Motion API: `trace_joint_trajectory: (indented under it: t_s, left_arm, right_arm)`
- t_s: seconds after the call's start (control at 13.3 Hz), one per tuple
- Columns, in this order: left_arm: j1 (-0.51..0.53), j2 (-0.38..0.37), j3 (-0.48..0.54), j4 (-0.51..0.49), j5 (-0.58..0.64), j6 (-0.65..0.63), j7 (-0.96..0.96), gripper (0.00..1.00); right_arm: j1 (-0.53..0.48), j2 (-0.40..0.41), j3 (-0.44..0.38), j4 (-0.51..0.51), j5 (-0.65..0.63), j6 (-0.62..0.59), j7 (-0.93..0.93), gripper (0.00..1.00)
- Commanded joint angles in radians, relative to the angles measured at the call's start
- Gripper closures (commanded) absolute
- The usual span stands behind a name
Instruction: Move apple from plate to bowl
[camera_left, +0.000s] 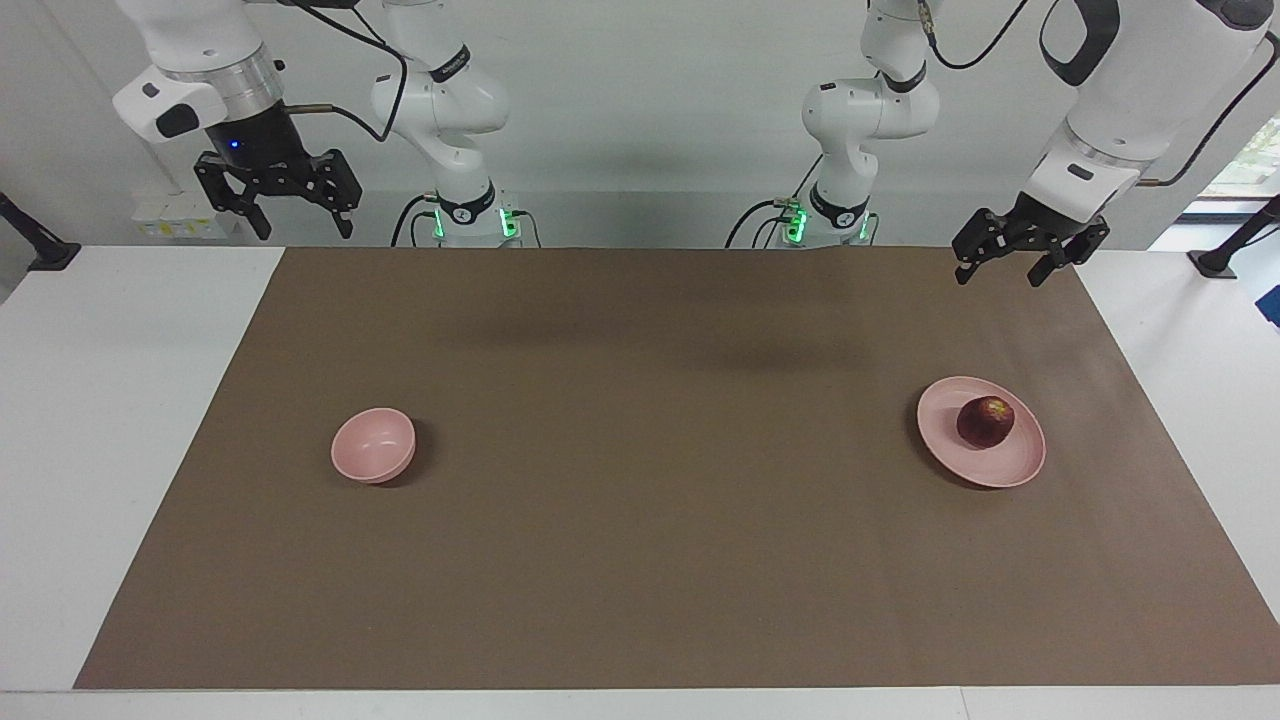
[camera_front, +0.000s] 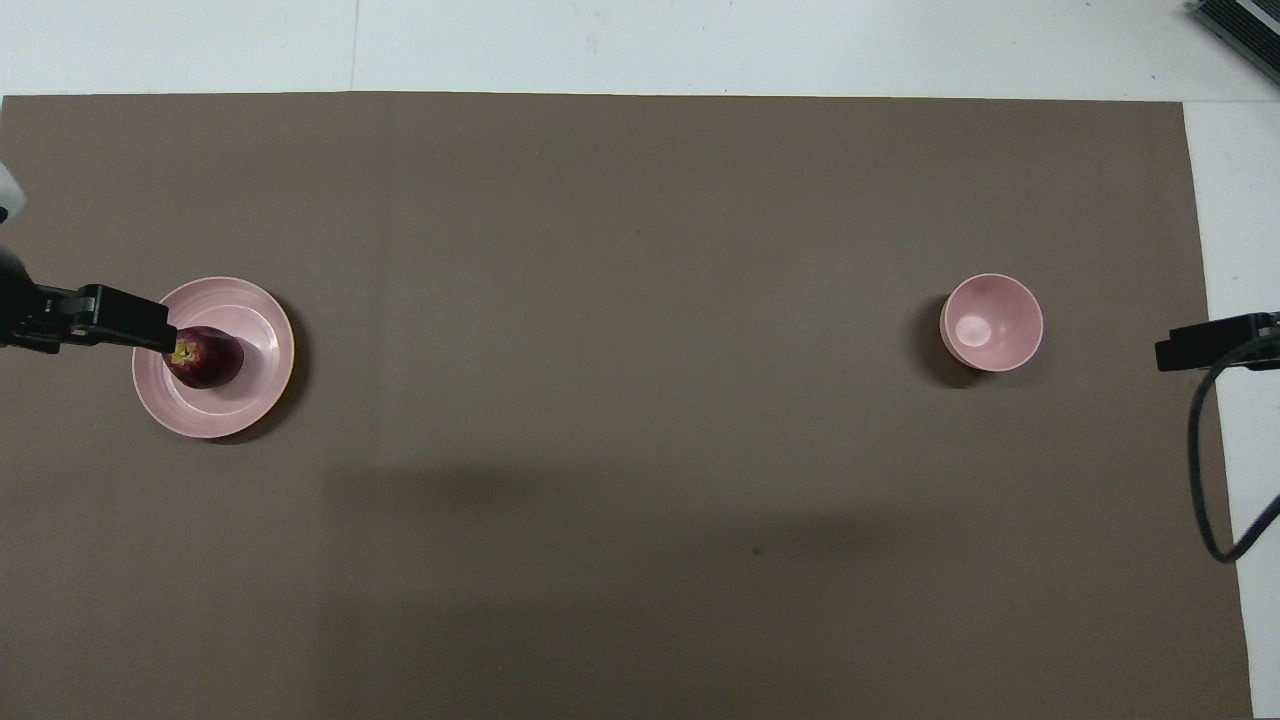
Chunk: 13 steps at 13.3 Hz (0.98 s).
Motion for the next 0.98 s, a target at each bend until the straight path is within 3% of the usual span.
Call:
trace_joint_trajectory:
  t_s: [0.0,0.9]
  left_arm:
    - [0.013,-0.014,-0.004,-0.013,-0.019,-0.021,-0.001,0.00]
    - [0.015,-0.032,-0.004,-0.042,-0.019,-0.018,0.022,0.00]
  right_arm:
    - [-0.009,-0.019,0.006,-0.026,0.015,0.023,0.007,0.00]
    - [-0.009,-0.019,0.006,-0.026,0.015,0.023,0.007,0.00]
